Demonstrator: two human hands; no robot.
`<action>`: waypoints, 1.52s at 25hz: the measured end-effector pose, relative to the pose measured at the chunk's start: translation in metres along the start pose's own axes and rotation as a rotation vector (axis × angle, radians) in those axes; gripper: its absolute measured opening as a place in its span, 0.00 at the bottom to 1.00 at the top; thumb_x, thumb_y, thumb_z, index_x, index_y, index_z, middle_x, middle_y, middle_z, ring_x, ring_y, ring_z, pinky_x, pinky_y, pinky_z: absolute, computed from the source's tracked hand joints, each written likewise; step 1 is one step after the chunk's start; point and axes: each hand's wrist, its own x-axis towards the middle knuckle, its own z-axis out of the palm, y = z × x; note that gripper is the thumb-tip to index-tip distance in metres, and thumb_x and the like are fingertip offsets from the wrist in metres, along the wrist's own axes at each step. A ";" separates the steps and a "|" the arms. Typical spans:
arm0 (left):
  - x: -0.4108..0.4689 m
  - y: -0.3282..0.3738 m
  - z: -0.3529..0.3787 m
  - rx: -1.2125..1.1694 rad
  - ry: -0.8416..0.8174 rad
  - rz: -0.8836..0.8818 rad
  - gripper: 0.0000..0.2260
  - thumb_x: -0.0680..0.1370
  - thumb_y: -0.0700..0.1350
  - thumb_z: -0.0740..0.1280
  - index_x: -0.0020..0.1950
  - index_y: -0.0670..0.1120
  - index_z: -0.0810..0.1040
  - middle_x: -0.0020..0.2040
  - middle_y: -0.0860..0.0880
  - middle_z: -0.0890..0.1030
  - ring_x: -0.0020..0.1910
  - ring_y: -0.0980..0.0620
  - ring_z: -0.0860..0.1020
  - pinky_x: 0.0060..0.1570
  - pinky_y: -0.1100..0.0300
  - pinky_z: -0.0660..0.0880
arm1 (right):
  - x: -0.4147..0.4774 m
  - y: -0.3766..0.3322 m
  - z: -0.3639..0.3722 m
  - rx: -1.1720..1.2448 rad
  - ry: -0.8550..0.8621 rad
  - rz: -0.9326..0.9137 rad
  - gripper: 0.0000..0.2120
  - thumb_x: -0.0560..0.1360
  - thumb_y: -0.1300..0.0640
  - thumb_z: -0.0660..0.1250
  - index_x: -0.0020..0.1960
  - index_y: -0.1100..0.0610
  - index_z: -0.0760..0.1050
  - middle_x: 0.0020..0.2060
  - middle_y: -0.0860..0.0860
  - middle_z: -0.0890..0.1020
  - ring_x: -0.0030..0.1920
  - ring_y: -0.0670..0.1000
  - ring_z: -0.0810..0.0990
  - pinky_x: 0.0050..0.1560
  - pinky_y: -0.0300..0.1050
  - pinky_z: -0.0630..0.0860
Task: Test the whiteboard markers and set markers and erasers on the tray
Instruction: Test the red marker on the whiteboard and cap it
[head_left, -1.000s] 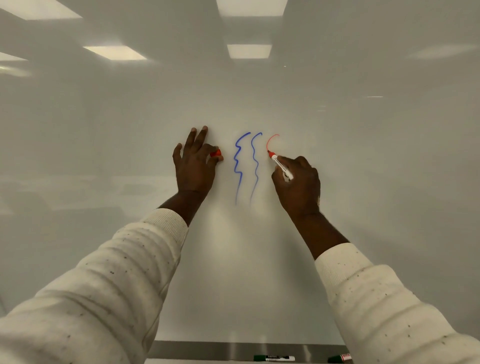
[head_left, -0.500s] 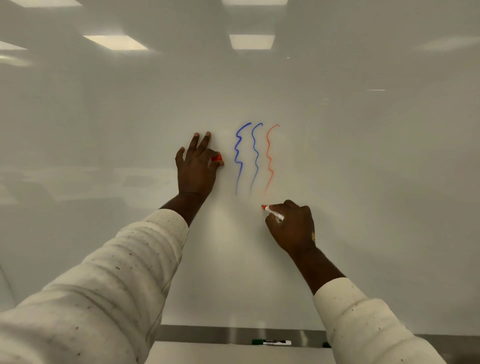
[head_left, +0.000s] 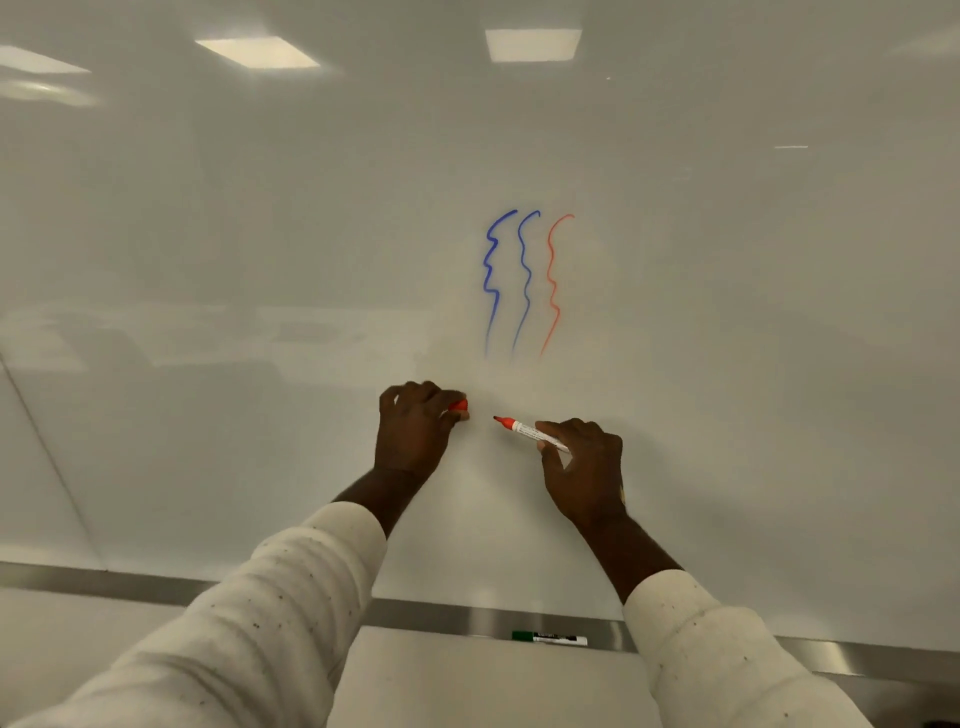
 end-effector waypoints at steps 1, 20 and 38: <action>-0.011 0.001 0.002 -0.002 -0.026 -0.003 0.08 0.75 0.51 0.71 0.52 0.53 0.82 0.44 0.54 0.80 0.46 0.49 0.77 0.55 0.49 0.69 | -0.008 0.003 0.004 0.001 -0.029 0.012 0.13 0.73 0.52 0.67 0.56 0.46 0.81 0.45 0.42 0.82 0.47 0.48 0.78 0.48 0.44 0.63; -0.155 0.007 -0.005 0.073 -0.296 -0.165 0.07 0.76 0.52 0.70 0.52 0.52 0.82 0.42 0.54 0.79 0.43 0.51 0.76 0.51 0.53 0.68 | -0.098 -0.019 0.054 0.203 -0.321 0.009 0.13 0.73 0.59 0.71 0.55 0.47 0.80 0.48 0.42 0.81 0.52 0.47 0.76 0.53 0.44 0.65; -0.206 -0.214 0.018 -0.003 -0.614 -0.207 0.05 0.78 0.46 0.68 0.51 0.52 0.82 0.41 0.51 0.78 0.39 0.50 0.76 0.53 0.57 0.64 | -0.133 -0.118 0.259 0.100 -0.580 0.183 0.13 0.70 0.64 0.73 0.50 0.49 0.82 0.44 0.45 0.83 0.49 0.51 0.77 0.50 0.44 0.59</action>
